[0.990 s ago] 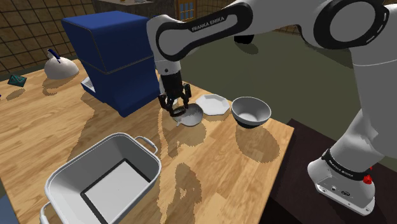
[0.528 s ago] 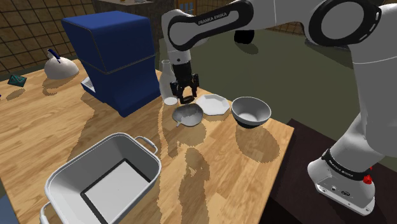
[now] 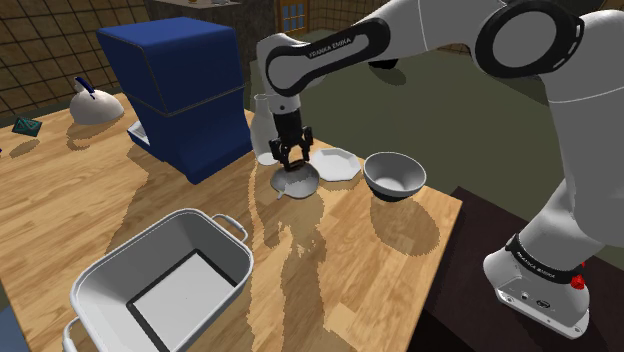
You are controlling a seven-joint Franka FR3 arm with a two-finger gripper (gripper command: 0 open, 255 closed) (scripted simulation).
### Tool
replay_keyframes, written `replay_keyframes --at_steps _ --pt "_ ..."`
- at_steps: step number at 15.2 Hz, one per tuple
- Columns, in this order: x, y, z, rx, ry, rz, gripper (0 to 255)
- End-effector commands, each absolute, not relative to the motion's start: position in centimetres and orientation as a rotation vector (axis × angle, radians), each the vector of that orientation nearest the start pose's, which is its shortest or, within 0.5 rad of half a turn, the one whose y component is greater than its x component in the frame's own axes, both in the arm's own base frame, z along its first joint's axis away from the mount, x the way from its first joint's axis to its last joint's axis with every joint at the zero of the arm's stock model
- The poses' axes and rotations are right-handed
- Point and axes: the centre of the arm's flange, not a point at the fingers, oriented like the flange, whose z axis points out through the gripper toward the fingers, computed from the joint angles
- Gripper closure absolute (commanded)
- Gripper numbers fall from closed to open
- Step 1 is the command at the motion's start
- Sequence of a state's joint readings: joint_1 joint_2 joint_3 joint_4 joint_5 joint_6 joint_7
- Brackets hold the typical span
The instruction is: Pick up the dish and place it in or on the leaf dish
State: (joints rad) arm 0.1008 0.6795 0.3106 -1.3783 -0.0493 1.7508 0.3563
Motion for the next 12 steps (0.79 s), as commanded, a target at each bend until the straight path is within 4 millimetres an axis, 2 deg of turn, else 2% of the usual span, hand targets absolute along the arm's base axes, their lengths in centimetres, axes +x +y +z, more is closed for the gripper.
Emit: replay_keyframes --at_steps 1,7,12 --pt "65.1 23.6 29.7 -3.063 -0.050 0.483 255" --pt "65.1 23.6 26.5 -3.063 -0.050 0.483 255" --pt "65.1 23.6 26.5 -3.063 -0.050 0.483 255"
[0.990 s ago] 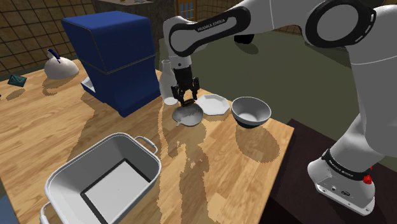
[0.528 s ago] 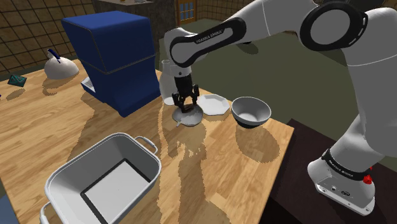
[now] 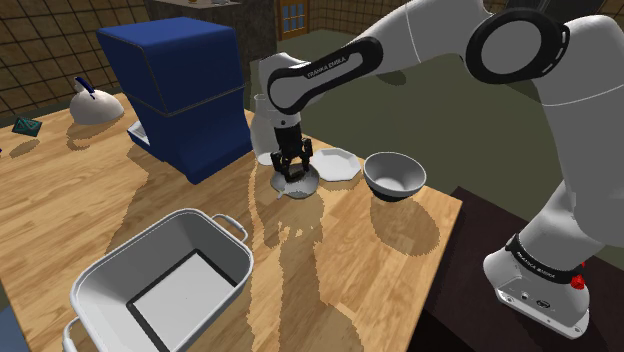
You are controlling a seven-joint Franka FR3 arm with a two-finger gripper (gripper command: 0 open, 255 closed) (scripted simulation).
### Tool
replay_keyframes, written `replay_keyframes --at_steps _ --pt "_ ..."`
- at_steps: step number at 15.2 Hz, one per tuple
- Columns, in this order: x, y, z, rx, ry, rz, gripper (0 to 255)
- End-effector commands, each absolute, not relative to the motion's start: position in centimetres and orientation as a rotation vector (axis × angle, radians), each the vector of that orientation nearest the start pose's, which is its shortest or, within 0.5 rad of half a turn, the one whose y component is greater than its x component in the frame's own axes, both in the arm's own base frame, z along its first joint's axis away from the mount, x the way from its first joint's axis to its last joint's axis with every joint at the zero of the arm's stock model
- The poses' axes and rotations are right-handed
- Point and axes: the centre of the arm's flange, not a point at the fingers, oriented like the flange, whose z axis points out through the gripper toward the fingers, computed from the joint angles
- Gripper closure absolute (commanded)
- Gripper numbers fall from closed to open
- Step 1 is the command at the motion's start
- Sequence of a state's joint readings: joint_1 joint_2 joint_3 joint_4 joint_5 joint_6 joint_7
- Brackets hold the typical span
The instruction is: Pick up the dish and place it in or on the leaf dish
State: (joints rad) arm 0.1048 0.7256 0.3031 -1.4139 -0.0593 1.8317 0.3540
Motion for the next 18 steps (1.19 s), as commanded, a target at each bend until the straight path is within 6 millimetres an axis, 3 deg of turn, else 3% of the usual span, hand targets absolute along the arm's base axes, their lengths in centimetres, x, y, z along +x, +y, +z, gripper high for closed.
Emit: replay_keyframes --at_steps 1,3,4,9,13,18 --pt "65.1 23.6 26.5 -3.063 -0.050 0.483 255" --pt "65.1 23.6 26.5 -3.063 -0.050 0.483 255" --pt "65.1 23.6 26.5 -3.063 -0.050 0.483 0" --pt "65.1 23.6 26.5 -3.063 -0.050 0.483 0" --pt "66.7 23.4 31.3 -3.063 -0.050 0.483 0" --pt "66.7 23.4 31.3 -3.063 -0.050 0.483 0"
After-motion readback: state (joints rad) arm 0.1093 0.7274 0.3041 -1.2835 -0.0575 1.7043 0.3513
